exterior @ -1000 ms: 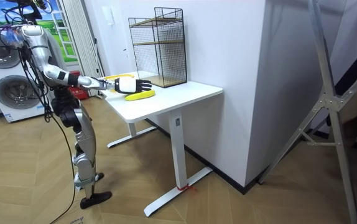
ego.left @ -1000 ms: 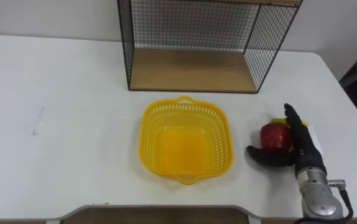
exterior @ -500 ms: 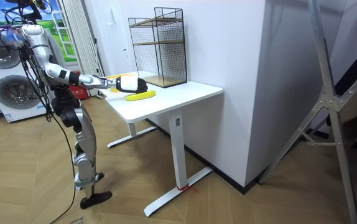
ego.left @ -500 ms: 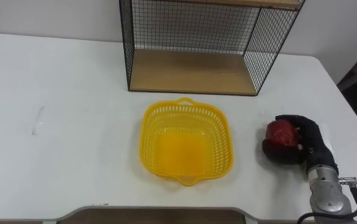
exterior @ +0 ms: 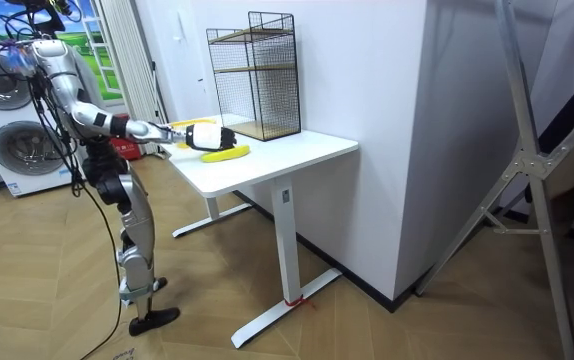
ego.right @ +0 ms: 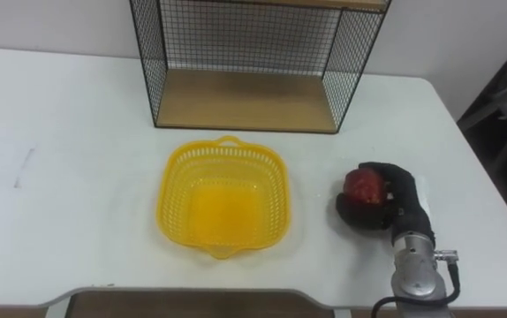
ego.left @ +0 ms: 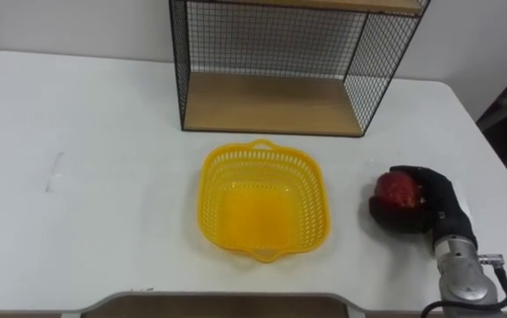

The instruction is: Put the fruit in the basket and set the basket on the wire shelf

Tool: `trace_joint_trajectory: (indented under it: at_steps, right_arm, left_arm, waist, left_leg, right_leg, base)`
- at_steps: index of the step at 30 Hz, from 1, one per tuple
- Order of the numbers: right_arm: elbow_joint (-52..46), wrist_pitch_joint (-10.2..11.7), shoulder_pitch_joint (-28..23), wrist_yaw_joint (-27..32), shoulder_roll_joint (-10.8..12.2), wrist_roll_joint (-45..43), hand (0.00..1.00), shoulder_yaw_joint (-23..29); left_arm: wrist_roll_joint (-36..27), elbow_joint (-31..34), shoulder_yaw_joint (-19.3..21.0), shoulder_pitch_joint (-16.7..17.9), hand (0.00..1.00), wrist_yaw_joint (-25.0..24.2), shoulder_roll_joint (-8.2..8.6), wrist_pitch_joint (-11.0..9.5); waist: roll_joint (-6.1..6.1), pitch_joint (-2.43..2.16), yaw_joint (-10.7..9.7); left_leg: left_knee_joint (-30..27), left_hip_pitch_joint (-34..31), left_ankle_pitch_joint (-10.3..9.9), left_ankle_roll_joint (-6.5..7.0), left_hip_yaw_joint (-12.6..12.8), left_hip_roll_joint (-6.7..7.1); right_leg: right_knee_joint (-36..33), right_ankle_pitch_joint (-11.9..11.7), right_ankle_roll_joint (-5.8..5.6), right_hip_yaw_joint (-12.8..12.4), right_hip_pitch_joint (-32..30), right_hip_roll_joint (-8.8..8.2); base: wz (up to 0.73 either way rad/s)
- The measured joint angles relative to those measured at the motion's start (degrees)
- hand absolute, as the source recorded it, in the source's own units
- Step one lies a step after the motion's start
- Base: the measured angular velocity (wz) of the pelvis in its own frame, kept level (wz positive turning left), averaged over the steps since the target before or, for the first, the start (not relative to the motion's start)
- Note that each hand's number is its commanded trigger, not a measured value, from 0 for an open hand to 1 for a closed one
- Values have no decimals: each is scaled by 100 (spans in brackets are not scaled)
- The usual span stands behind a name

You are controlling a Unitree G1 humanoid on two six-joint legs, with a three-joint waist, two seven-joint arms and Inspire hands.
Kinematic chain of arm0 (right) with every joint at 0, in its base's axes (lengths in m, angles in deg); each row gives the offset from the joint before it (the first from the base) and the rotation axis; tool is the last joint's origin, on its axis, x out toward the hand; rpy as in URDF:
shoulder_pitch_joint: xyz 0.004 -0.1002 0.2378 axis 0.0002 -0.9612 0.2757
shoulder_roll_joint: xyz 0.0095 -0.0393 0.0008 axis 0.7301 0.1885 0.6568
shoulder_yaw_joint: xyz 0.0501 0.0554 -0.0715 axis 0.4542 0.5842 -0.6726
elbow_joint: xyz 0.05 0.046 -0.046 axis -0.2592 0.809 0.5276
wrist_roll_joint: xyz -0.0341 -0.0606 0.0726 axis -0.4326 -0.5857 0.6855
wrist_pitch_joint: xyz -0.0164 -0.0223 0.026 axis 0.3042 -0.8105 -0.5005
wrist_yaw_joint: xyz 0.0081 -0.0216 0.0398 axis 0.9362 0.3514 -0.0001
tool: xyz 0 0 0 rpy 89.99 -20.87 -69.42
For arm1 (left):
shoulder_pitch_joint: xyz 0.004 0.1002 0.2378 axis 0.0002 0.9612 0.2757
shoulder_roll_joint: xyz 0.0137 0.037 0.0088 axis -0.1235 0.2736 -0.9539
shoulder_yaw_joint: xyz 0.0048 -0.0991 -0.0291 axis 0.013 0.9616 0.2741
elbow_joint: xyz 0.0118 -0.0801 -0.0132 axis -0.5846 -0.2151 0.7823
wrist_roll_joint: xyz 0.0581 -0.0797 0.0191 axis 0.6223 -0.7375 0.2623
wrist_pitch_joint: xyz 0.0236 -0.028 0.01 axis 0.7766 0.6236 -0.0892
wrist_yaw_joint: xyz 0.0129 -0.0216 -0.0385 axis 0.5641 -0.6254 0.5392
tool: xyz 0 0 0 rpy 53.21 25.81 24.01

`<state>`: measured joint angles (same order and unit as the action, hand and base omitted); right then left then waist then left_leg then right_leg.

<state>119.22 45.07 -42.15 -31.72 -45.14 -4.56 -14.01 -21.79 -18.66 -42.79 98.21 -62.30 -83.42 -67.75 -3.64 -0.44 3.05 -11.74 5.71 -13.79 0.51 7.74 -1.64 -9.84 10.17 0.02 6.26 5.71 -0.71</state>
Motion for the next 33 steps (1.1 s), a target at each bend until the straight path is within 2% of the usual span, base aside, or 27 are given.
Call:
trace_joint_trajectory:
  at_steps: [1, 3, 6, 10, 13, 15, 19, 24, 28, 33]
  right_arm:
    - [-12, -4, 0, -28, 23, 153, 100, -35]
    - [-110, -79, -46, -80, 154, 986, 100, -42]
    - [-445, -131, -217, -299, 173, 1727, 100, -111]
    - [-814, -221, -378, -537, 201, 2215, 100, -180]
    - [-1055, -254, -384, -730, 196, 2602, 100, -286]
    - [-1325, -265, -388, -847, 193, 2737, 100, -292]
    - [-1679, -265, -364, -889, 191, 2887, 100, -295]
    - [-2230, -265, -358, -932, 197, 2945, 100, -352]
    - [-2547, -266, -358, -1030, 194, 2946, 100, -456]
    - [-3277, -266, -355, -1263, 193, 2445, 100, -534]
  left_arm:
    - [0, 4, -1, -6, 0, 0, 0, 0]
    - [-4, 24, -6, -14, 0, 0, 12, 1]
    - [-4, 18, -4, -9, 0, 0, 27, 0]
    - [-3, -39, -4, -37, 0, 0, 71, -15]
    - [-4, -54, -7, -27, 0, 0, 155, -41]
    - [-4, -48, -26, -21, 0, -8, 172, -53]
    - [-54, -53, -28, 5, 0, -46, 172, -53]
    - [-53, -89, -26, 35, 0, -46, 171, -63]
    - [-41, -199, -27, -41, 0, -45, 171, -123]
    - [-44, -200, -44, -50, 0, -45, 169, -132]
  waist:
    - [3, 0, -8]
    - [45, 3, -74]
    - [133, 4, -113]
    - [236, 6, -120]
    - [308, 42, -119]
    - [342, 49, -118]
    - [320, 53, -76]
    - [228, 14, -11]
    - [212, 1, 24]
    - [253, 17, 41]
  left_leg:
    - [0, 0, 0, 0, 0, 0]
    - [1, 5, 0, 0, 12, 1]
    - [9, 16, 0, 0, 36, 2]
    - [0, 9, 1, 1, 34, 5]
    - [-4, -1, 2, 2, 36, 7]
    - [-4, -18, 4, 2, 36, 7]
    - [-1, -31, 5, 3, 65, 7]
    - [-9, -107, 7, 7, 153, 6]
    - [-4, -106, 7, 7, 159, 6]
    - [-2, -112, 7, 8, 154, 2]
  right_leg:
    - [0, 0, 0, 1, 10, 0]
    - [1, -5, 0, -7, 18, -2]
    - [1, -10, -2, -22, 19, -4]
    - [-5, -11, -2, -25, 13, -3]
    - [-18, -10, -2, -39, -12, -1]
    - [-35, -10, -2, -43, -84, -3]
    - [-82, -1, -10, -104, -126, -2]
    - [-97, -2, -10, -150, -206, -1]
    - [-98, -2, -10, -150, -190, -1]
    - [-107, -2, -10, -133, -239, 0]
  base:
    - [0]
    - [0]
    - [-4]
    - [0]
    - [0]
    - [0]
    - [-3]
    - [-7]
    - [0]
    - [0]
